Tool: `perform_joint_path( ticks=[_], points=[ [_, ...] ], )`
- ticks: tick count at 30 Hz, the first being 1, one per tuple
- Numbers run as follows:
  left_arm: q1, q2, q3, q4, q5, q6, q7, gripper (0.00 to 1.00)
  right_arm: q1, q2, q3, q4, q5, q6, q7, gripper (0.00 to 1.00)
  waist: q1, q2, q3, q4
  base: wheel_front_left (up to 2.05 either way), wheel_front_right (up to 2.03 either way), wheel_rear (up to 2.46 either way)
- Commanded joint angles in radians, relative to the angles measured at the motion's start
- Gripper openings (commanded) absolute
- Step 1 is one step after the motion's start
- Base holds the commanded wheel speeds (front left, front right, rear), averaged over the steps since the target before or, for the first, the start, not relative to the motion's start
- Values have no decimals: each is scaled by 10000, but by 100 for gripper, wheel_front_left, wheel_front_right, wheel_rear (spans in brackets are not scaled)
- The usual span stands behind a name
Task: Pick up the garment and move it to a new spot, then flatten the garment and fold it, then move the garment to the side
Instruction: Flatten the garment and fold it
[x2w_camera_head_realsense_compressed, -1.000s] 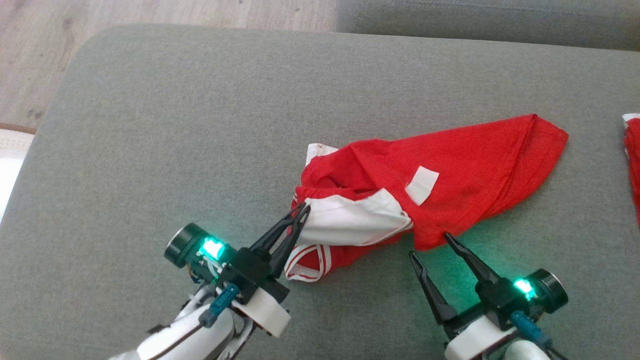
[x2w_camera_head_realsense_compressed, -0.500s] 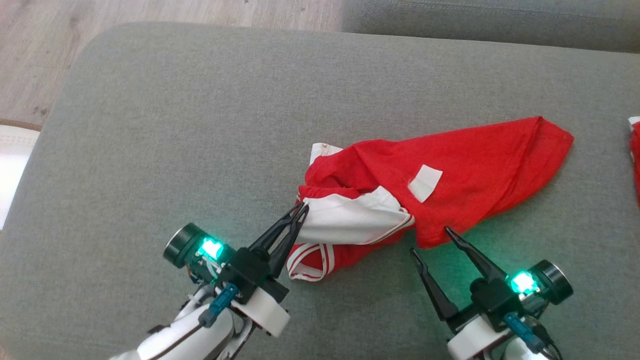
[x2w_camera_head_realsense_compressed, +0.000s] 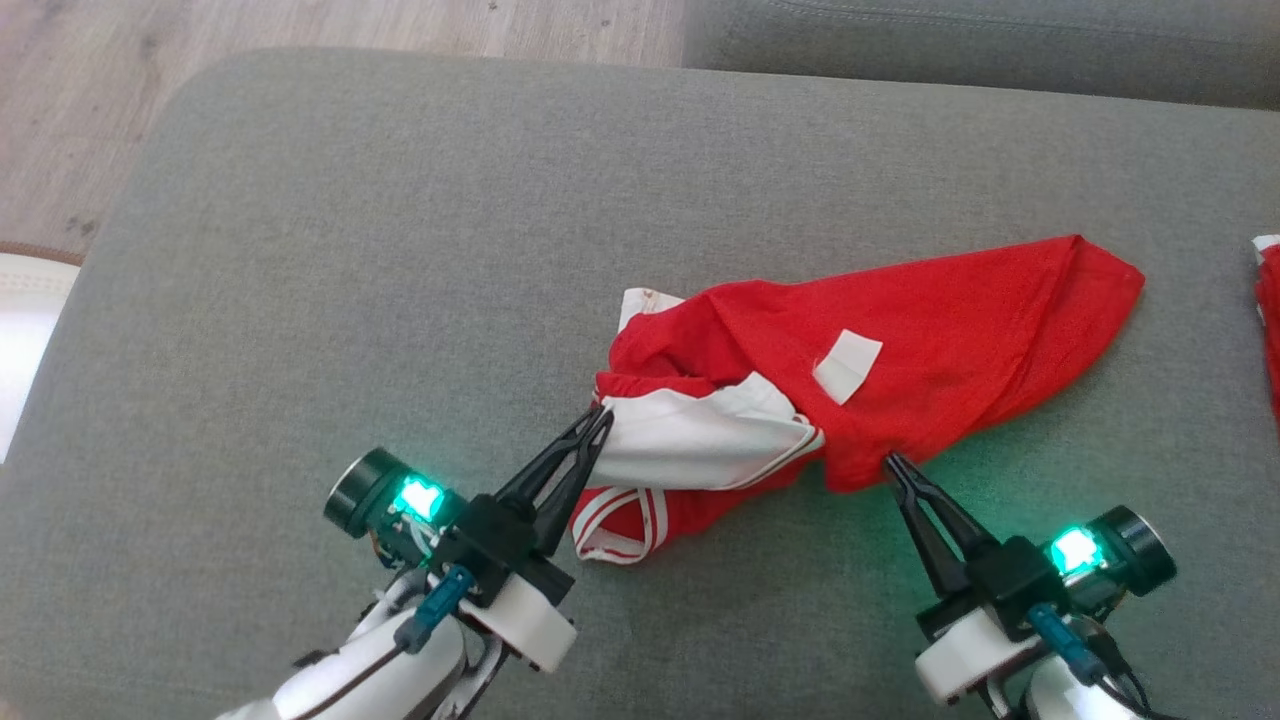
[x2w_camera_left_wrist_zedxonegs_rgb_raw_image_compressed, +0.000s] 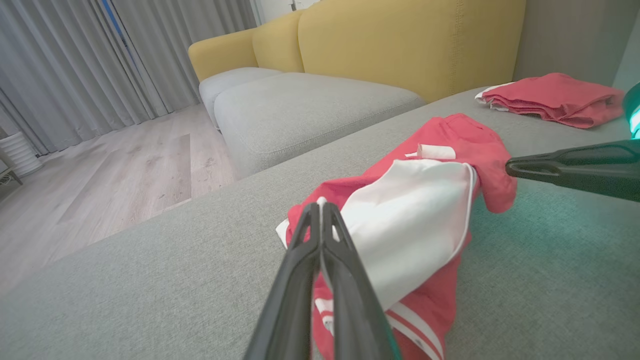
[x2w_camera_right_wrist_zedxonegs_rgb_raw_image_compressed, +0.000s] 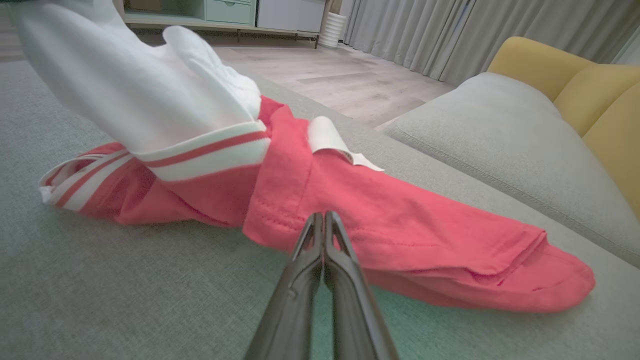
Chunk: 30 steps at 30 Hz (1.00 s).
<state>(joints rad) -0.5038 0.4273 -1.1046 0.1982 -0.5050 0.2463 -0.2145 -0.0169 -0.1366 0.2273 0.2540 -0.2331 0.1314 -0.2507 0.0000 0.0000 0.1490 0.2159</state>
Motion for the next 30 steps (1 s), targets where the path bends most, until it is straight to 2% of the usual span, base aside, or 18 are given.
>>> perform_joint_path(
  ticks=[1,4,5,11,20,21,22,26,30],
  points=[
    [-270,232,387,-157,-80,36,-149,0,-271,-1,146,-349,-50,-7,-111,0,0,0,-20,-30,0,0,0],
    [-263,246,401,-126,-88,61,-174,0,-126,65,35,-498,280,-7,-111,0,0,0,-69,-83,0,0,0],
    [-262,246,399,-118,-90,63,-181,0,-10,139,-11,-475,594,-7,-111,100,0,0,-91,-93,0,0,0],
    [-233,222,338,-68,-92,65,-203,0,517,589,-3,-478,4181,-7,-87,100,0,0,-164,-111,0,0,0],
    [-340,170,237,0,-85,15,-167,0,456,748,890,-735,9974,-7,555,100,0,0,-91,-30,0,0,0],
    [-340,170,237,0,-85,15,-167,0,456,748,890,-735,9974,-7,555,100,0,0,-91,-30,0,0,0],
    [-373,176,227,6,-85,6,-158,0,401,723,1105,-840,11078,-7,809,100,0,0,-77,-7,0,0,0],
    [-424,188,199,17,-85,-11,-139,0,283,468,1401,-965,12526,-7,1096,100,0,0,-58,48,0,0,0],
    [-457,181,179,34,-105,-19,-133,0,132,188,1747,-983,13352,-7,1234,100,0,0,-47,76,0,0,0]
  ],
)
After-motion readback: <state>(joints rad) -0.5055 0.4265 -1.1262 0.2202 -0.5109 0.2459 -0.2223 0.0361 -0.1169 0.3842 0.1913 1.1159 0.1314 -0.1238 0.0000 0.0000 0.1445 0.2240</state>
